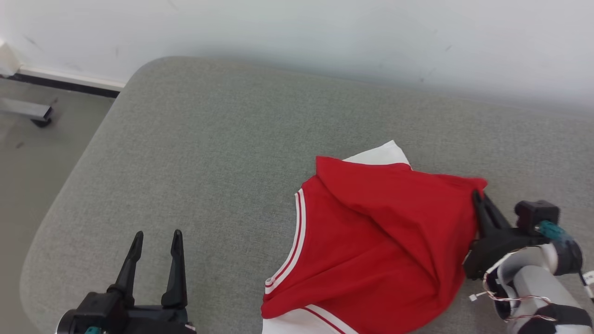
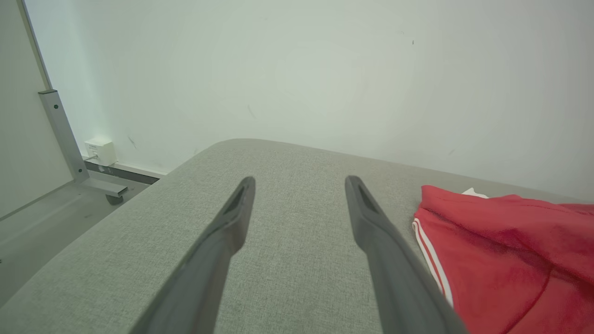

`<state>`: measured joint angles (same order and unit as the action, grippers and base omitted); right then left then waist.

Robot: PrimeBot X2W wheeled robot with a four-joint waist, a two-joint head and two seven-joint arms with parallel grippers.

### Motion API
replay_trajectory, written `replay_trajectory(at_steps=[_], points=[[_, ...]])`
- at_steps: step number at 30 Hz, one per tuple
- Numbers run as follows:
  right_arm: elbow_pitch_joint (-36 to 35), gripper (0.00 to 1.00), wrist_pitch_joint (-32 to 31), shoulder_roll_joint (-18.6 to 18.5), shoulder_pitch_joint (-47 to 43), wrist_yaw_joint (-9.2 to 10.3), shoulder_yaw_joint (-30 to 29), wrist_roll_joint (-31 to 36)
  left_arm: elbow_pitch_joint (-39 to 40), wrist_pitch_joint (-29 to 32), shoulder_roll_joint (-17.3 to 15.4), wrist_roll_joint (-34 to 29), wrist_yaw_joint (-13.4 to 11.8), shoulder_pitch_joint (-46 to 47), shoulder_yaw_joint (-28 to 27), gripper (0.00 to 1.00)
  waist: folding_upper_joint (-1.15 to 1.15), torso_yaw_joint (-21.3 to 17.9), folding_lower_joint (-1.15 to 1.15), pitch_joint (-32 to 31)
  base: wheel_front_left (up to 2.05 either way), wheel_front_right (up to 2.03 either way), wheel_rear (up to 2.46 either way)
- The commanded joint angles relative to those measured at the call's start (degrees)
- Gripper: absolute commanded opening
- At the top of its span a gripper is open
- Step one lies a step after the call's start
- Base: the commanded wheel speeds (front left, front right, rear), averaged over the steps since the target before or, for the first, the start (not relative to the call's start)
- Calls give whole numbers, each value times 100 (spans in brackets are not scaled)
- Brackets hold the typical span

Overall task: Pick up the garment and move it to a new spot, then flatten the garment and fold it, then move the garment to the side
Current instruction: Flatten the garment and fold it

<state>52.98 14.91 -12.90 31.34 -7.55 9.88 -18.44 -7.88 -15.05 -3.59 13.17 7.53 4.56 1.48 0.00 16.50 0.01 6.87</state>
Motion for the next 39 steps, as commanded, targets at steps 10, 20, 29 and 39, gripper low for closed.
replay_trajectory(at_steps=[10, 20, 29, 39], points=[[-1617, 0, 32, -70, -1045, 15, -903, 549, 24, -17, 25, -56, -11, -231, -86, 100, 0, -306, -1, -237, 0, 0, 0], [-2708, 0, -535, 333, -1308, 15, -1075, 977, -36, -17, 31, -77, -11, -320, -27, 100, 0, -291, -1, -445, 0, 0, 0], [-3310, 0, -863, 488, -1863, 15, -1345, 1152, -11, -17, 40, -88, -11, -454, -75, 100, 0, -363, -1, -564, 0, 0, 0], [-4560, 0, -1459, 839, -3119, 15, -1955, 1373, 16, -17, 45, -78, -12, -554, -87, 100, 0, -565, -1, -611, 0, 0, 0]])
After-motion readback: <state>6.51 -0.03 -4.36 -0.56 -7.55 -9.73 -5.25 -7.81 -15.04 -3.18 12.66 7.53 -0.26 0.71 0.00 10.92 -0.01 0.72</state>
